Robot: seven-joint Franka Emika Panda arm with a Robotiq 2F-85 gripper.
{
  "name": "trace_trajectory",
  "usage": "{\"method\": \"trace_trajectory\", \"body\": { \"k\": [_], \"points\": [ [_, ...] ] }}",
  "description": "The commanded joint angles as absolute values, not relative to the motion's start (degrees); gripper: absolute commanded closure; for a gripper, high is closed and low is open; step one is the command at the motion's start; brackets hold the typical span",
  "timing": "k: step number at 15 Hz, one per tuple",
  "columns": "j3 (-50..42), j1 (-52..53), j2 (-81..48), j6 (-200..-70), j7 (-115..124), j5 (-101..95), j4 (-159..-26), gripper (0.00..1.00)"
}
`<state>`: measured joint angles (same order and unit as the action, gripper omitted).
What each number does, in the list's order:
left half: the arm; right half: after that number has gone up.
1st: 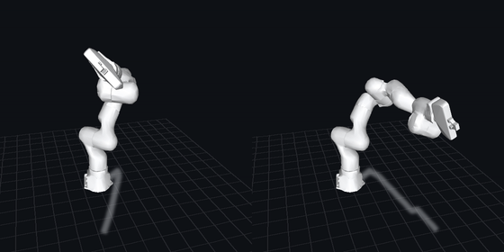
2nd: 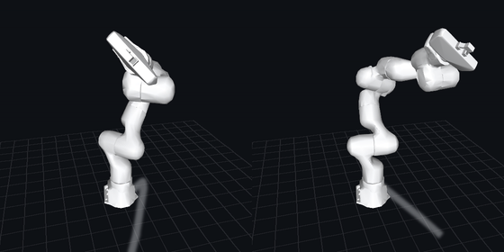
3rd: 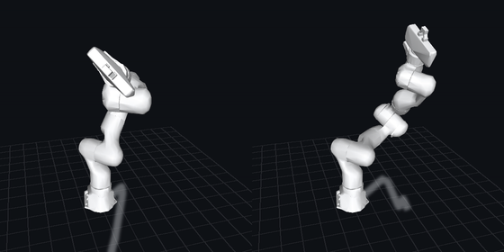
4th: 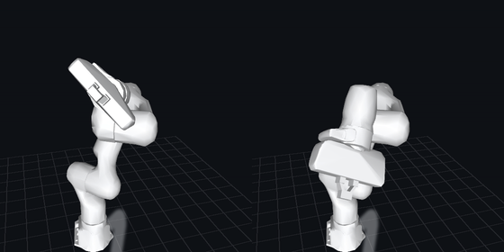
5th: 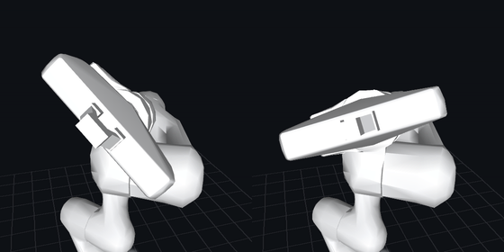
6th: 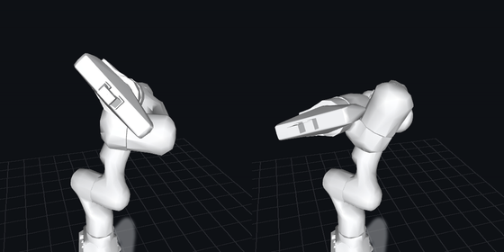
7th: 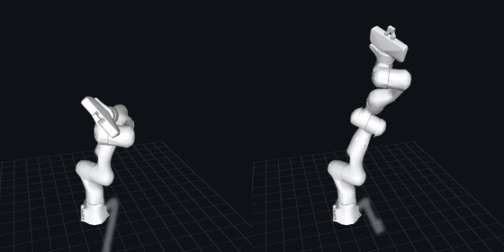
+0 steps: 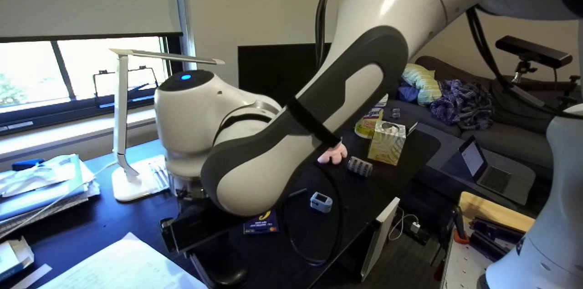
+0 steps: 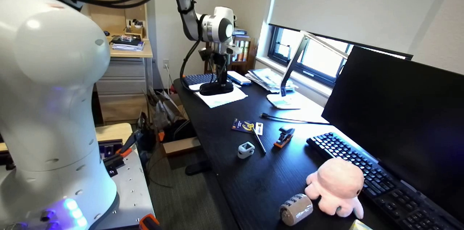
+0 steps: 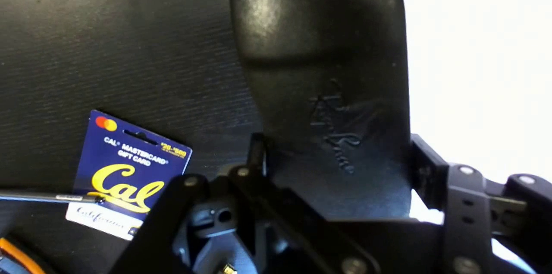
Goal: Move the black case and the plush toy to the left
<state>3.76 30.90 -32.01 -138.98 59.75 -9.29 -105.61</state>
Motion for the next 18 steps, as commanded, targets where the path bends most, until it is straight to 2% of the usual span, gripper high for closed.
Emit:
{"method": "trace_trajectory", "body": {
  "k": [1, 11, 18],
  "points": [
    [4.37, 31.34, -37.59, -136.03, 59.14, -9.96, -99.74, 0.47],
    [4.75, 33.37, -44.97, -136.61, 54.74, -9.09, -92.14, 0.47],
    [4.46, 34.32, -45.16, -137.69, 54.67, -9.39, -92.65, 0.47]
  ]
}}
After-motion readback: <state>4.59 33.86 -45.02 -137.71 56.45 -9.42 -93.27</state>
